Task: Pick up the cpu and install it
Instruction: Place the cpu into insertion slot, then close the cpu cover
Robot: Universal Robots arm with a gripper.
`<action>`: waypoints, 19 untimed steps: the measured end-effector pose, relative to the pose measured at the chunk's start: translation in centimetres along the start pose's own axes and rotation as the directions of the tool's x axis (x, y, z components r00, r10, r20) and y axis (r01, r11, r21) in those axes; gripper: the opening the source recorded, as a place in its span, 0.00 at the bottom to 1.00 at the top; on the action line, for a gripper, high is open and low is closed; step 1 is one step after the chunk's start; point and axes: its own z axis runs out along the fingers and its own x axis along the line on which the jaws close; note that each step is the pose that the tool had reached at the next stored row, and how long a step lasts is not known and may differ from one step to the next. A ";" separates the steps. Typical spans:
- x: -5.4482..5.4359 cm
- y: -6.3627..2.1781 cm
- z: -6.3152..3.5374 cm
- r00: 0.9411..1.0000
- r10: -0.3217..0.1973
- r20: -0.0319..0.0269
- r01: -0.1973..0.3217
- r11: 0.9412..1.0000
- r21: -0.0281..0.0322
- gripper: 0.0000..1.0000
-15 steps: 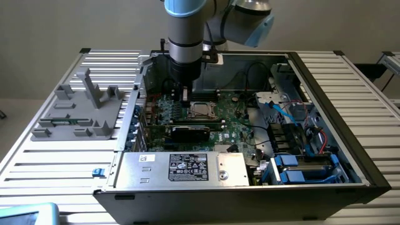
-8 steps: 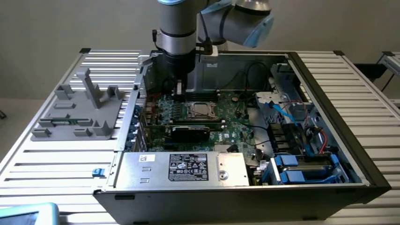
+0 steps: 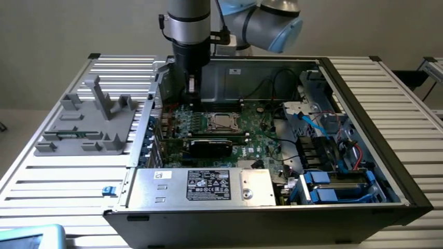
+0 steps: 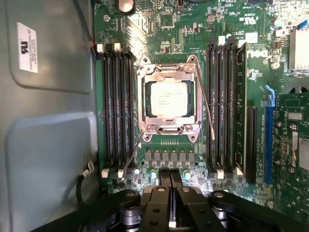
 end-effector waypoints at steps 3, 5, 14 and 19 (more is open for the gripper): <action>0.4 -0.06 -1.26 1.000 0.000 0.000 0.000 1.000 -0.002 0.12; 0.8 -0.15 -1.81 1.000 0.000 0.000 0.000 1.000 -0.005 0.12; 1.6 -0.37 -1.97 1.000 -0.001 0.000 0.001 1.000 -0.011 0.12; 1.6 -0.37 -1.97 1.000 -0.001 0.000 0.001 1.000 -0.011 0.12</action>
